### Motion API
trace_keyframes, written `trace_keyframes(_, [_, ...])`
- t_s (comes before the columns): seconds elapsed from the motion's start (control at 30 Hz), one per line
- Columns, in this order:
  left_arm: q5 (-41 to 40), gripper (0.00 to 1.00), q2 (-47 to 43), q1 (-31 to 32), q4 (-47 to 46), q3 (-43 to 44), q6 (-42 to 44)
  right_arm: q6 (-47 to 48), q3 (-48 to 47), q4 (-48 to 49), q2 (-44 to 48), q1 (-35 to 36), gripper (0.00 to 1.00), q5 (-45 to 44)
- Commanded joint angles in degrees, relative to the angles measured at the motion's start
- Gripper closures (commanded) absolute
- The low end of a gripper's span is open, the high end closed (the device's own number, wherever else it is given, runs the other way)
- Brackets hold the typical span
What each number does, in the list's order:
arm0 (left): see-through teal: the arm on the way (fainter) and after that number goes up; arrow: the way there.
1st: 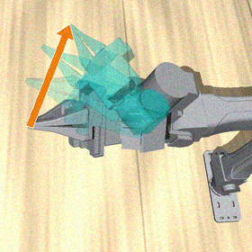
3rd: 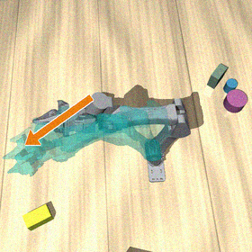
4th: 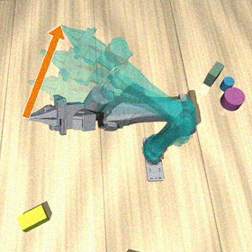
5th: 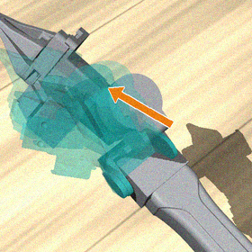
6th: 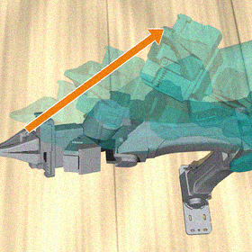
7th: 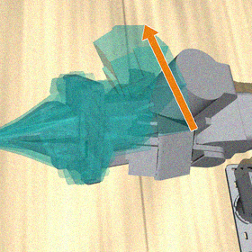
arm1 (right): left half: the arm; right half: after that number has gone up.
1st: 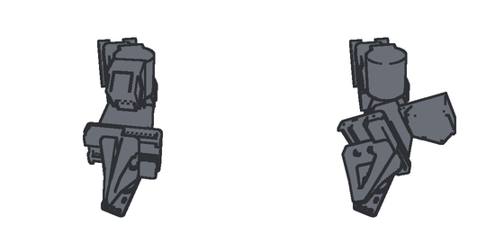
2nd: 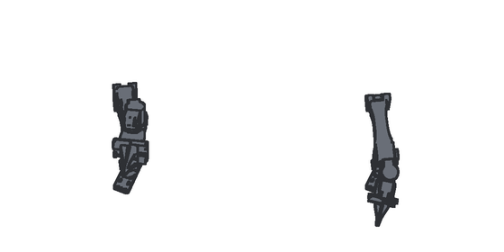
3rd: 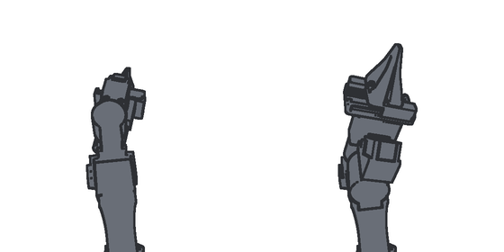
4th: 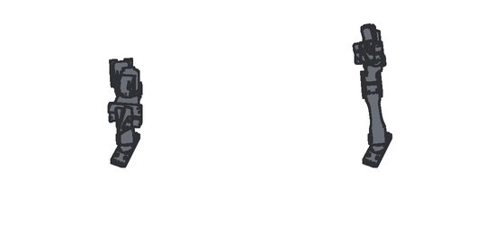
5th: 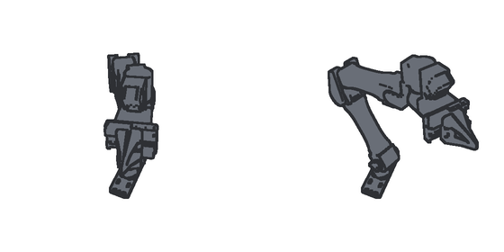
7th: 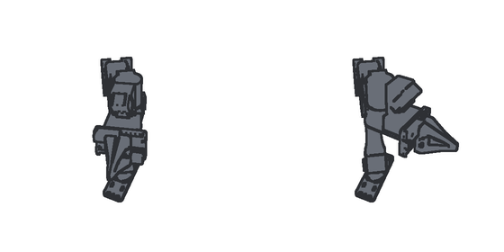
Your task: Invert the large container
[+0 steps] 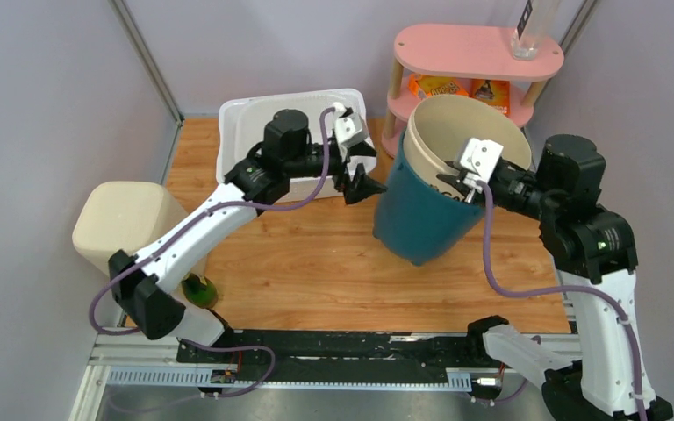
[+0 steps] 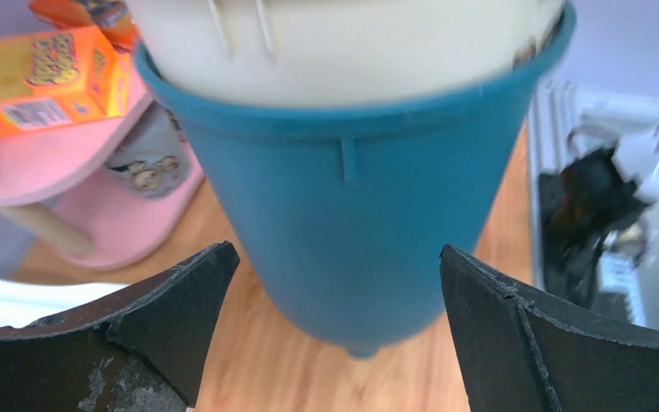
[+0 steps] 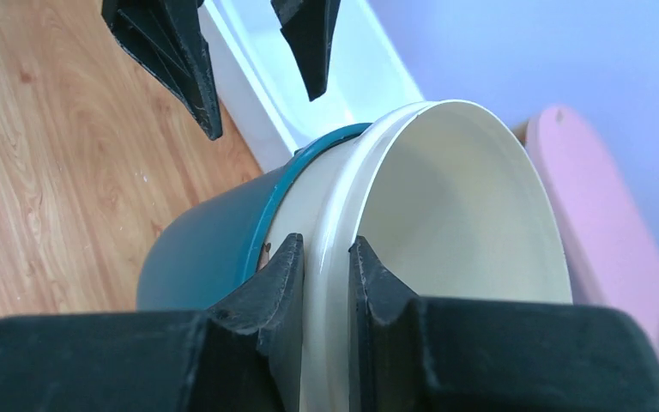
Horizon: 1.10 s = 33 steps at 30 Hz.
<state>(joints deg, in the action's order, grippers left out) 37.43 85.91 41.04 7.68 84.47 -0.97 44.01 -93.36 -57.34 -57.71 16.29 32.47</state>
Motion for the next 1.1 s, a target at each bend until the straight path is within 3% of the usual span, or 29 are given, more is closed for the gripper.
trace_keyframes(0.0, [0.5, 0.0, -7.2, 1.1, 17.7, -0.4, 33.4, 13.6, -3.0, 13.4, 4.5, -0.4, 1.0, 12.0])
trace_keyframes(0.1, [-2.6, 0.0, -10.1, 2.7, 27.6, 1.7, 46.0, 16.0, -2.3, 11.6, 4.4, -0.3, 1.0, 15.8])
trace_keyframes(0.2, [-4.0, 0.0, -12.0, 2.8, 33.5, 4.8, 49.2, 17.6, -1.9, 10.2, 3.9, -0.3, 1.0, 19.2])
trace_keyframes(0.3, [-4.5, 0.0, -13.2, 3.0, 33.6, 8.8, 48.4, 17.4, -1.3, 10.0, 3.4, -0.3, 1.0, 20.1])
trace_keyframes(0.57, [-6.1, 0.01, -13.2, 6.3, 23.1, 15.1, 40.8, 18.2, 2.3, 8.0, 3.8, -0.4, 1.0, 22.3])
trace_keyframes(0.8, [-2.5, 0.04, -1.9, 10.0, 36.3, 29.5, 43.0, 25.9, 1.1, 5.6, 2.7, 0.7, 1.0, 21.2])
trace_keyframes(0.9, [-7.0, 0.03, -3.7, 11.7, 29.2, 26.0, 40.9, 25.7, -2.6, 6.4, 1.7, 0.8, 1.0, 18.3])
trace_keyframes(1.07, [-16.8, 0.0, -16.9, 13.0, 11.3, 5.0, 36.7, 29.0, -8.0, 7.0, 1.8, 0.8, 1.0, 8.6])
